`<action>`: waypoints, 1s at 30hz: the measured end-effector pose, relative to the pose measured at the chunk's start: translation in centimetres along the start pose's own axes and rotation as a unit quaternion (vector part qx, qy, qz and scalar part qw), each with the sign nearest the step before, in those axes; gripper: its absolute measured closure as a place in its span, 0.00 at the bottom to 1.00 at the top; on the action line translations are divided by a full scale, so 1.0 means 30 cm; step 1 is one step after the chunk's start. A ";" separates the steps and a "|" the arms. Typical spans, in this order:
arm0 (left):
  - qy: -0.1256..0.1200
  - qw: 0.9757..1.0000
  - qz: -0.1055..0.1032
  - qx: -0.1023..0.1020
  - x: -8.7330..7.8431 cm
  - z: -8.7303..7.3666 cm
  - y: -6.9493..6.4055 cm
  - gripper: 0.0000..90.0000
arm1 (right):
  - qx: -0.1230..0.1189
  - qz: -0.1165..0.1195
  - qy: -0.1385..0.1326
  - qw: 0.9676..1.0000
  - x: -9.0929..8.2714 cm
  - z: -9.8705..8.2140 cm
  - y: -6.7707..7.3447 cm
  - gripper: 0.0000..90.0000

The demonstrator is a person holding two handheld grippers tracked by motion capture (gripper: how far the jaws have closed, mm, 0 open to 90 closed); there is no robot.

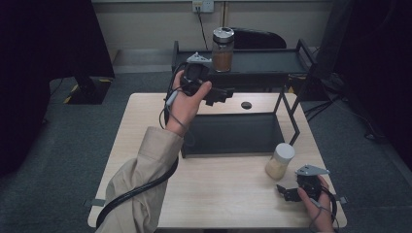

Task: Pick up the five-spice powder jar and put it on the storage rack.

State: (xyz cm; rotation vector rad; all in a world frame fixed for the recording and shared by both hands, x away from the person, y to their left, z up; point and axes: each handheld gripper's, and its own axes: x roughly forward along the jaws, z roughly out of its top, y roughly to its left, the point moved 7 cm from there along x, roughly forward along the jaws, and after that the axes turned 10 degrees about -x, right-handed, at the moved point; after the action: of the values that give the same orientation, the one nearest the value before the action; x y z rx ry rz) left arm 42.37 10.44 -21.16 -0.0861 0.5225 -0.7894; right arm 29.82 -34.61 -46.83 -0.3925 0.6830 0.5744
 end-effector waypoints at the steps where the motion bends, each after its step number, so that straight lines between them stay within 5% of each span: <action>1: 0.000 1.000 -0.003 -0.001 0.006 -0.011 0.002 0.02 | 0.000 0.000 0.000 1.000 0.000 0.000 0.000 0.00; 30: 0.025 0.999 -0.048 -0.004 0.102 -0.241 0.042 0.03 | 0.000 0.000 0.000 1.000 0.000 0.000 0.000 0.00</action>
State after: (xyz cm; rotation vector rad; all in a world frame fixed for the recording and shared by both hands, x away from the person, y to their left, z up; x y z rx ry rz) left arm 41.51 10.04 -29.07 -0.0995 0.5727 -0.8846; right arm 29.81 -34.61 -46.84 -0.3915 0.6823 0.5742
